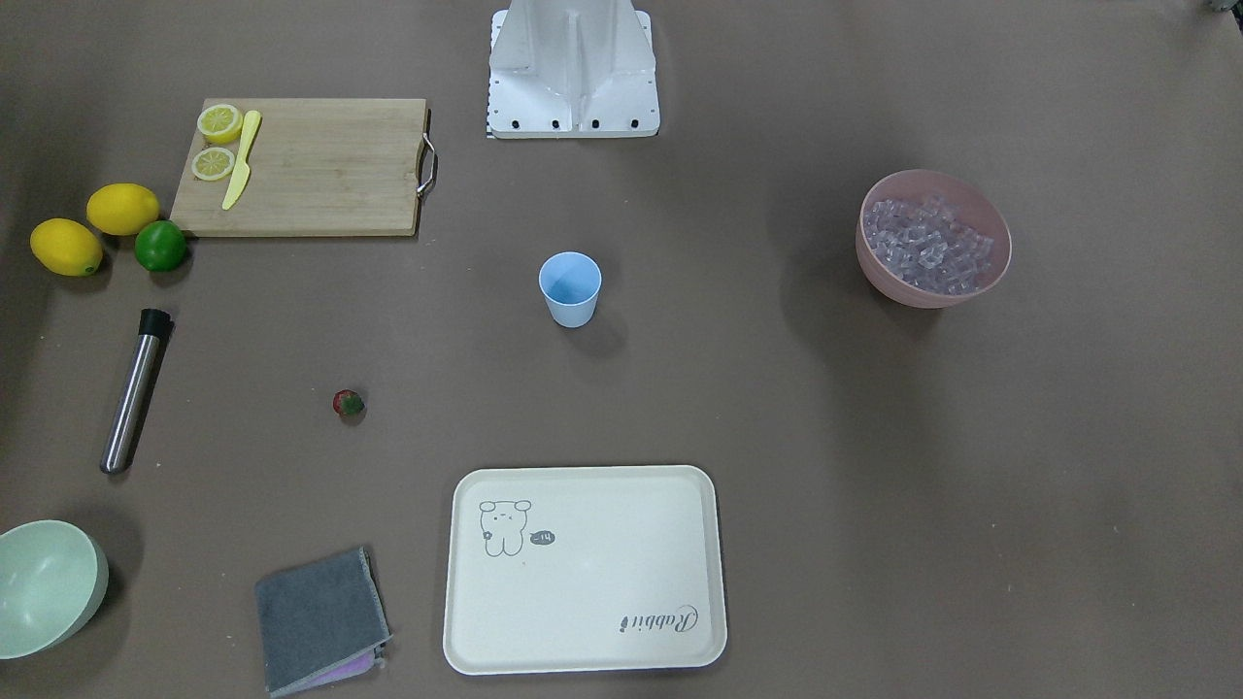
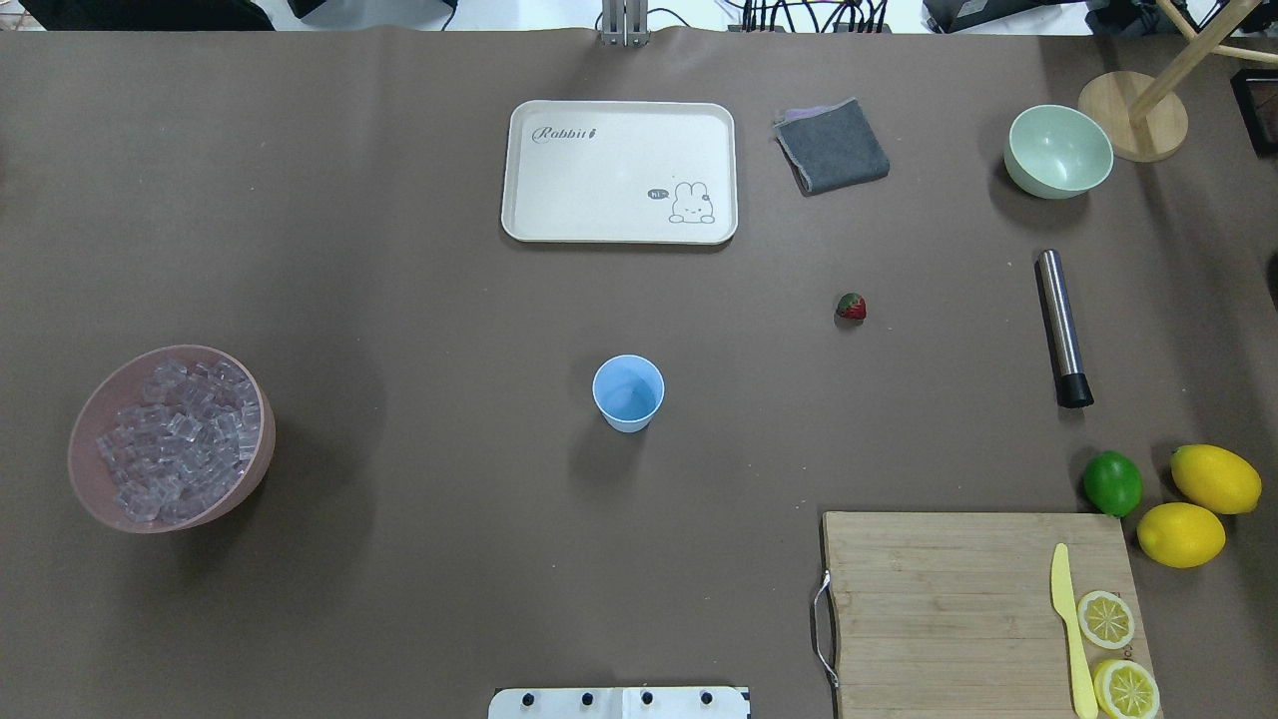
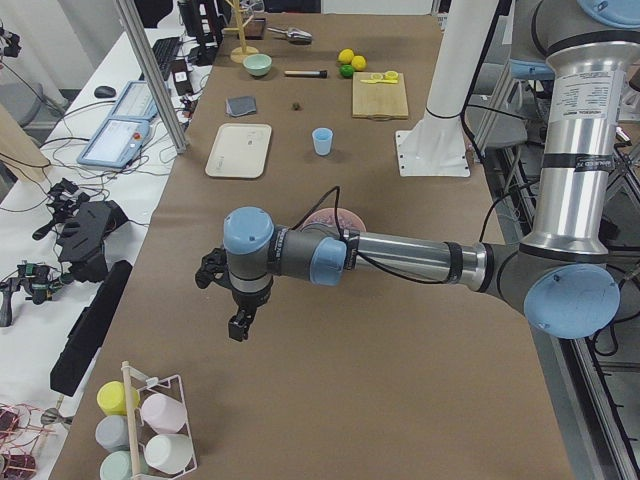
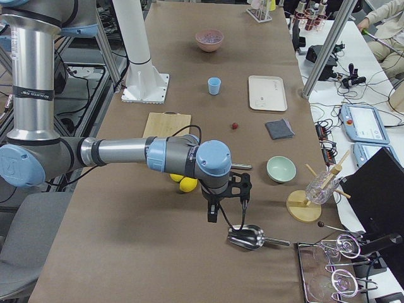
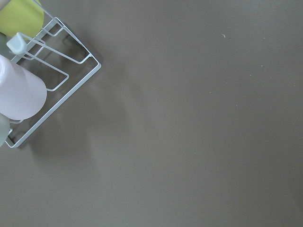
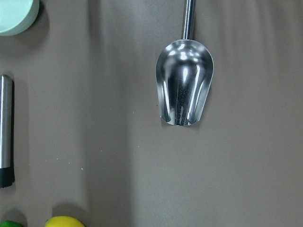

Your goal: Mash ice and strawberries in cup

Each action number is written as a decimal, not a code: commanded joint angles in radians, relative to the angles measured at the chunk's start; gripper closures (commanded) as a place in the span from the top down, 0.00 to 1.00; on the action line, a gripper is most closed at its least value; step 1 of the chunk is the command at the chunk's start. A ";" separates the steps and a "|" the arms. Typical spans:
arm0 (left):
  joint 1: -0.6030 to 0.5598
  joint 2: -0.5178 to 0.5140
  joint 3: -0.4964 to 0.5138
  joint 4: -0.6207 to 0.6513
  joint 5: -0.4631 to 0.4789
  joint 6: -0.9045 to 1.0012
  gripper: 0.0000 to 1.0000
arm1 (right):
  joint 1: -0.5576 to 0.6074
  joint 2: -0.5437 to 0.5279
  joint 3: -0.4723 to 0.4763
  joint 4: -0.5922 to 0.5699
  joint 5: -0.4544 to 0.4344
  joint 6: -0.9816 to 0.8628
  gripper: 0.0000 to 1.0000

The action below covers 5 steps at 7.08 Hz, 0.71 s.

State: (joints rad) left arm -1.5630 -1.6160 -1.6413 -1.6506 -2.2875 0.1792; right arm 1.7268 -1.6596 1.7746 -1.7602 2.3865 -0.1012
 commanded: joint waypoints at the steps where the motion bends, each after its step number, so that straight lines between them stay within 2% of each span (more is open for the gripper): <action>1: 0.001 -0.002 -0.003 -0.002 -0.001 -0.004 0.98 | -0.001 0.009 0.000 -0.001 0.003 0.000 1.00; 5: 0.000 0.002 0.005 0.000 0.000 -0.003 0.98 | -0.012 0.015 -0.012 -0.002 0.000 0.001 1.00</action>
State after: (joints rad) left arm -1.5617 -1.6162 -1.6390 -1.6507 -2.2874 0.1757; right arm 1.7215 -1.6466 1.7667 -1.7613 2.3865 -0.1002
